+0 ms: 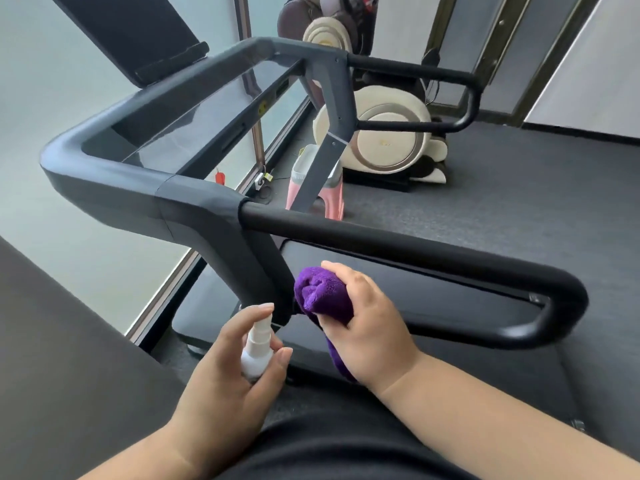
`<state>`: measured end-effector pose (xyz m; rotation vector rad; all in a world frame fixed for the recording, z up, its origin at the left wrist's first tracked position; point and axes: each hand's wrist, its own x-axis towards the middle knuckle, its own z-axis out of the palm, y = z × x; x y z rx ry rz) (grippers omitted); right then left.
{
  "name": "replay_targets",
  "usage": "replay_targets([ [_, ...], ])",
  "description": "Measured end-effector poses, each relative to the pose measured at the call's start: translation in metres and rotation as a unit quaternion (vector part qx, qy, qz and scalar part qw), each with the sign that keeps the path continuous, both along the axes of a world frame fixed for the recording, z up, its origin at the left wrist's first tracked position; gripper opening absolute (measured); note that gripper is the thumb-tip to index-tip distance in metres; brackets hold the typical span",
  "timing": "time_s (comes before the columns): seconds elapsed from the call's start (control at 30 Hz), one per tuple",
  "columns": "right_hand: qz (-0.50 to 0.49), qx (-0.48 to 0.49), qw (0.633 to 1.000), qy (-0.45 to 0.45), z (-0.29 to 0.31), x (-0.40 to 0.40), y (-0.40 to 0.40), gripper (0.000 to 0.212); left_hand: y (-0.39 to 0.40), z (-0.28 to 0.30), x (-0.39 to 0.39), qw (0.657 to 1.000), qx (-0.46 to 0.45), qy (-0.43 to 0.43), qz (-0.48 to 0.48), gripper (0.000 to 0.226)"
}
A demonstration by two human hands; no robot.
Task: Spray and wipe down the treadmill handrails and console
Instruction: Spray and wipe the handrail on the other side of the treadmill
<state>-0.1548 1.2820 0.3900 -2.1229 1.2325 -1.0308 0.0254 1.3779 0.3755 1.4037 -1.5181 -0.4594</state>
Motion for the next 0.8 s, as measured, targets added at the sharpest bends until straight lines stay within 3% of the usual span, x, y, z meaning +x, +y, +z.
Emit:
replay_targets([
  [0.33, -0.138, -0.065, 0.978, -0.141, 0.032, -0.072, 0.030, 0.055, -0.027, 0.006, -0.051, 0.996, -0.008, -0.019, -0.089, 0.062],
  [0.57, -0.261, -0.239, 0.906, -0.231, 0.081, -0.138, -0.002, 0.047, -0.030, 0.010, -0.073, 0.992, -0.001, -0.003, -0.123, 0.055],
  [0.67, -0.279, -0.253, 0.913, -0.160, 0.093, -0.161, -0.023, 0.056, -0.030, 0.011, -0.075, 0.992, 0.005, 0.007, -0.123, 0.054],
  [0.73, -0.242, -0.190, 0.951, -0.022, 0.090, -0.162, -0.035, 0.062, -0.030, 0.010, -0.075, 0.993, -0.001, -0.001, -0.119, 0.055],
  [0.8, -0.223, -0.116, 0.951, 0.178, 0.075, -0.151, -0.041, 0.068, -0.029, 0.009, -0.073, 0.993, -0.006, -0.005, -0.116, 0.057],
])
